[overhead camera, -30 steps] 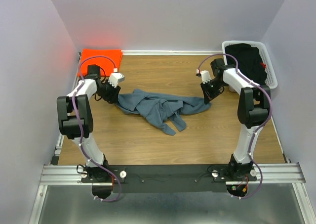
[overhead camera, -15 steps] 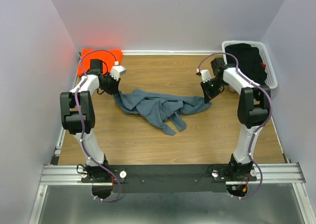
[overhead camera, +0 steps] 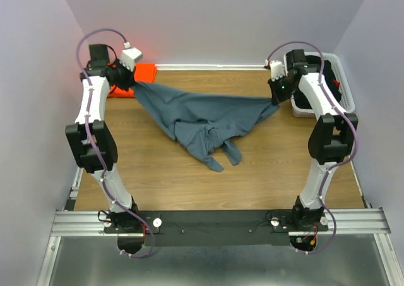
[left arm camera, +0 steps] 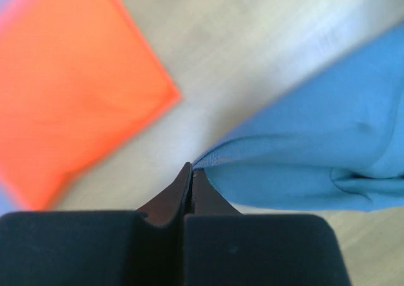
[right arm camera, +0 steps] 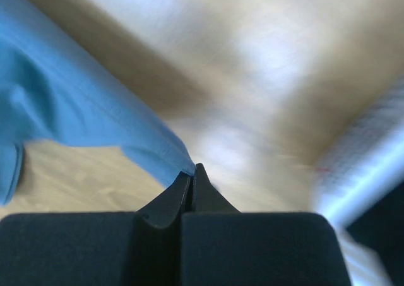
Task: Fold and stack the t-shirts
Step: Flatten out the tshirt
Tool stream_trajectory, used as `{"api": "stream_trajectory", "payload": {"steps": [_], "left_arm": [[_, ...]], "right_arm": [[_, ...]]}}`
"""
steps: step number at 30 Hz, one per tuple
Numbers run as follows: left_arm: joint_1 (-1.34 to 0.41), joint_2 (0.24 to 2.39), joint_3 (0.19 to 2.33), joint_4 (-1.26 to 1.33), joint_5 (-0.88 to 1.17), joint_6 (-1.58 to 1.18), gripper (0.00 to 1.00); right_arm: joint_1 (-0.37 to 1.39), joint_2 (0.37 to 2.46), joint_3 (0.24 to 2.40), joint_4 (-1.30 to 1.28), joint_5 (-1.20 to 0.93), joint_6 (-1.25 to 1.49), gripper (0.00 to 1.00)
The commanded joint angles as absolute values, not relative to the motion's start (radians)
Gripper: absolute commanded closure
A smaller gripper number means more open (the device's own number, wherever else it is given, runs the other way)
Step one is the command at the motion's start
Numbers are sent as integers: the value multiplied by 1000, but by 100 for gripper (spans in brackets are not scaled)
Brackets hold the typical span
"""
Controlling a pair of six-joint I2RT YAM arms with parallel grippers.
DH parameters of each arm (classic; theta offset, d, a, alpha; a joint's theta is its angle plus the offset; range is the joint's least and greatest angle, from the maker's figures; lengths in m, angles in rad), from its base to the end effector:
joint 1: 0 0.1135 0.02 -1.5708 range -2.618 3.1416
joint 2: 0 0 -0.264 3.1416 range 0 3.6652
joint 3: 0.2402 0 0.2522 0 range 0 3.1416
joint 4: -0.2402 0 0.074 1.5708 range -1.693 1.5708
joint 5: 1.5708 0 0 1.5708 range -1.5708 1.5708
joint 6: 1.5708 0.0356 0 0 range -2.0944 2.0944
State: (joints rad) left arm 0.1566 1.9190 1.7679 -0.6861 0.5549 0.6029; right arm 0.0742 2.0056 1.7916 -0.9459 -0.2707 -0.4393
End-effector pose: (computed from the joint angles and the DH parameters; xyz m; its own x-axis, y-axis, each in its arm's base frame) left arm 0.4287 0.0487 0.3067 -0.4819 0.4118 -0.7734 0.5939 0.8025 0.0573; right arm 0.4247 0.0411 0.2603 -0.7518 -0.4668 -0.4658 -0.5499 0.8336 0.0520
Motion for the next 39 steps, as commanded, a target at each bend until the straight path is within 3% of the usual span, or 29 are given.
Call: {"api": "stream_trajectory", "payload": {"steps": [1, 7, 11, 20, 33, 39], "left_arm": [[195, 1787, 1941, -747, 606, 559, 100], [213, 1718, 2181, -694, 589, 450, 100], [235, 1678, 2282, -609, 568, 359, 100], [255, 1507, 2168, -405, 439, 314, 100], [285, 1149, 1936, -106, 253, 219, 100], [284, 1135, 1962, -54, 158, 218, 100]], "right_arm": [[52, 1899, 1972, -943, -203, -482, 99], [51, 1908, 2355, -937, -123, -486, 99], [52, 1896, 2465, -879, -72, -492, 99], [51, 1753, 2376, -657, 43, -561, 99], [51, 1530, 2352, -556, 5, -515, 100], [52, 1520, 2347, -454, 11, -531, 99]]}}
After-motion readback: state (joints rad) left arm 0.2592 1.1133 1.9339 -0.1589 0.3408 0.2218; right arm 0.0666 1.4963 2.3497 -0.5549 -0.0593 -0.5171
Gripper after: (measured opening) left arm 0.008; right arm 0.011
